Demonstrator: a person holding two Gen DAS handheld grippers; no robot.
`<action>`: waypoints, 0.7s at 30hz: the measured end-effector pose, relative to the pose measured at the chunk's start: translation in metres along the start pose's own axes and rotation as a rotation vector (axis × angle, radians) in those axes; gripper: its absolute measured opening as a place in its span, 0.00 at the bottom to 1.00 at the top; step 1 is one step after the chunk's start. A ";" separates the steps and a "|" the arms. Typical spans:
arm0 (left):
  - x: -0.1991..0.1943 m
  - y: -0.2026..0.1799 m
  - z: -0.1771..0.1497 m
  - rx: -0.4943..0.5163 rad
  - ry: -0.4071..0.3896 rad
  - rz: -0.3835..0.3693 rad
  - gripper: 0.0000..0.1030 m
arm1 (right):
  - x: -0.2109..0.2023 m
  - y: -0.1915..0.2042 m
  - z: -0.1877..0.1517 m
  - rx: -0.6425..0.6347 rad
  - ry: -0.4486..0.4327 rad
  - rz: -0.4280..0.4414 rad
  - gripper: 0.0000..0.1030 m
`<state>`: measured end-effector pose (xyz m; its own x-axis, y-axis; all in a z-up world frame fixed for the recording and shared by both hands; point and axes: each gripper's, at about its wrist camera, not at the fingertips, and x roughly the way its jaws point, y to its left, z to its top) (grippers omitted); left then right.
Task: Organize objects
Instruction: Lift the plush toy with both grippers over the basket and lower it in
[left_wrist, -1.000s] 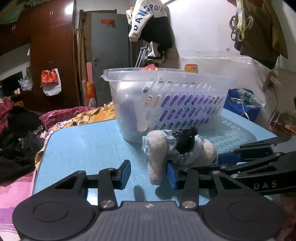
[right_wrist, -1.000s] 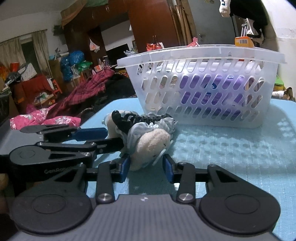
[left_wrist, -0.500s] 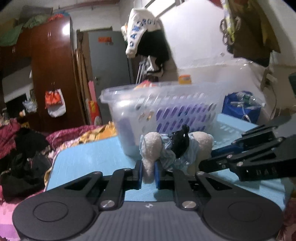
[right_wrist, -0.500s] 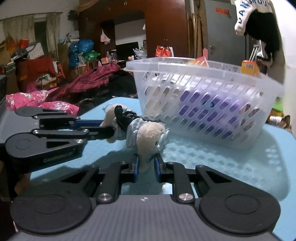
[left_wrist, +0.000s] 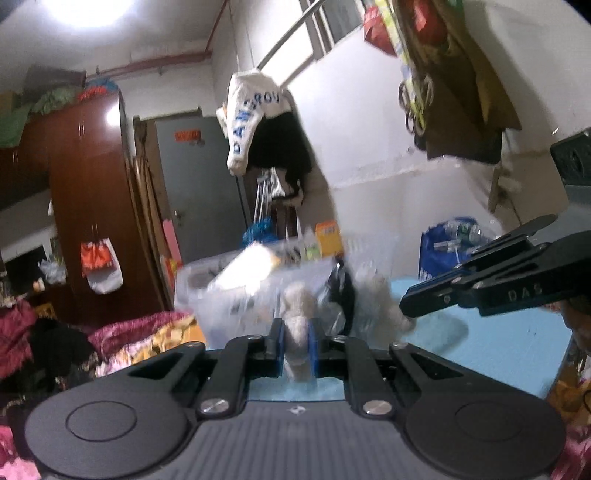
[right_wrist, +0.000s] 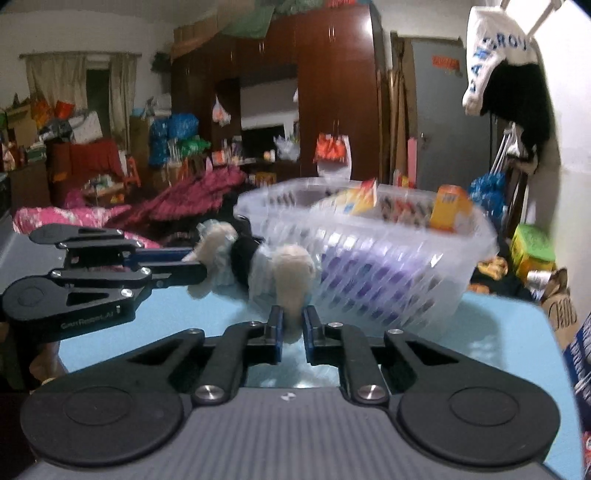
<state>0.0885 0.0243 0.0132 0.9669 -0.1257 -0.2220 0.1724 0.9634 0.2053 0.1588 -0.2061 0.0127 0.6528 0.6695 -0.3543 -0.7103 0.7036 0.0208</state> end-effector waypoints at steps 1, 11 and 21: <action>-0.001 -0.002 0.009 0.005 -0.013 -0.002 0.15 | -0.005 -0.002 0.006 -0.004 -0.016 -0.006 0.10; 0.021 -0.013 0.019 0.032 0.014 -0.012 0.15 | 0.012 -0.011 0.000 0.022 0.038 0.065 0.09; 0.032 -0.016 0.009 0.015 0.036 -0.032 0.15 | 0.040 -0.032 -0.025 0.177 0.138 0.119 0.33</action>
<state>0.1181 0.0030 0.0113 0.9536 -0.1472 -0.2628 0.2059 0.9553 0.2120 0.2015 -0.2076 -0.0253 0.5166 0.7201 -0.4633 -0.7152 0.6603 0.2288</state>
